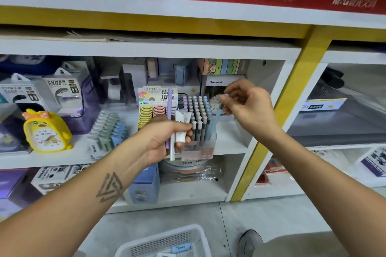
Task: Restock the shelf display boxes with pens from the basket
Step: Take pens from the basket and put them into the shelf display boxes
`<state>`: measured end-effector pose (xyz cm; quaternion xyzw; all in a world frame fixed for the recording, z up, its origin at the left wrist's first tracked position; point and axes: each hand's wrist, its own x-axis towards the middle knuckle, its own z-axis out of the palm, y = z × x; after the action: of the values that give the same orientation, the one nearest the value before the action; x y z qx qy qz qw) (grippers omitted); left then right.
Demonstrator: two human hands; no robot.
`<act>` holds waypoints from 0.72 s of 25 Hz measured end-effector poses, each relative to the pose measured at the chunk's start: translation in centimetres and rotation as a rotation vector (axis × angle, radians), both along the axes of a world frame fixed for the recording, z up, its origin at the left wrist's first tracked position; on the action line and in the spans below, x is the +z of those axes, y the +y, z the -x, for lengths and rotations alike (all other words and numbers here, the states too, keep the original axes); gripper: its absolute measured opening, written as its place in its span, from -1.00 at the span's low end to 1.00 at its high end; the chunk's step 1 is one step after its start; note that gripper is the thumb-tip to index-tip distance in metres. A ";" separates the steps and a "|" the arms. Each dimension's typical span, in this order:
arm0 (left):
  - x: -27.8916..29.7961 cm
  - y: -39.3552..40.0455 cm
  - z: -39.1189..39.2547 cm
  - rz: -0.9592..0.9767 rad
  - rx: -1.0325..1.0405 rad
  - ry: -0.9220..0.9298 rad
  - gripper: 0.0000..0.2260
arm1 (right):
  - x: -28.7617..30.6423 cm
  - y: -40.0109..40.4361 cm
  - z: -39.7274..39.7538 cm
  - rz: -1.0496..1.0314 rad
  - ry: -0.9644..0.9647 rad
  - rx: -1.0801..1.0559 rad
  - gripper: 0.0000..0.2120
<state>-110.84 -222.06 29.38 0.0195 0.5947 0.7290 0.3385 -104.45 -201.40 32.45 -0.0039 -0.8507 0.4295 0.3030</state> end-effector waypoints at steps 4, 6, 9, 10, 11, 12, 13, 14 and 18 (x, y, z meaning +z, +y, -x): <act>-0.1 0.0 0.1 -0.016 -0.010 -0.004 -0.89 | -0.6 0.2 0.4 -0.166 0.030 -0.038 -0.89; -0.2 0.1 0.0 -0.011 -0.026 0.000 -0.89 | -1.7 -0.2 0.5 -0.347 -0.067 -0.001 -0.90; -0.3 -0.1 -0.1 -0.003 -0.050 -0.020 -0.88 | -2.6 -0.6 0.7 -0.448 -0.112 0.028 -0.89; -0.3 -0.1 -0.1 -0.004 -0.056 -0.022 -0.87 | -2.6 -0.5 0.8 -0.442 -0.111 0.032 -0.88; -0.3 -0.1 -0.1 -0.005 -0.062 -0.021 -0.86 | -2.4 -0.4 0.9 -0.429 -0.113 0.042 -0.87; -0.3 -0.1 -0.2 -0.005 -0.066 -0.016 -0.86 | -2.3 -0.3 0.9 -0.414 -0.115 0.063 -0.85; -0.3 -0.1 -0.2 -0.005 -0.070 -0.009 -0.86 | -2.2 -0.3 0.8 -0.407 -0.119 0.093 -0.84; -0.3 -0.2 -0.3 -0.004 -0.072 -0.003 -0.86 | -2.2 -0.3 0.8 -0.408 -0.124 0.121 -0.84; -0.4 -0.5 -0.3 0.016 -0.086 0.016 -0.87 | -2.6 -0.3 1.1 -0.508 -0.213 0.091 -0.94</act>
<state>-110.55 -222.51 29.01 0.0484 0.6017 0.7089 0.3648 -105.55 -201.73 29.82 0.0654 -0.9575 0.2126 0.1834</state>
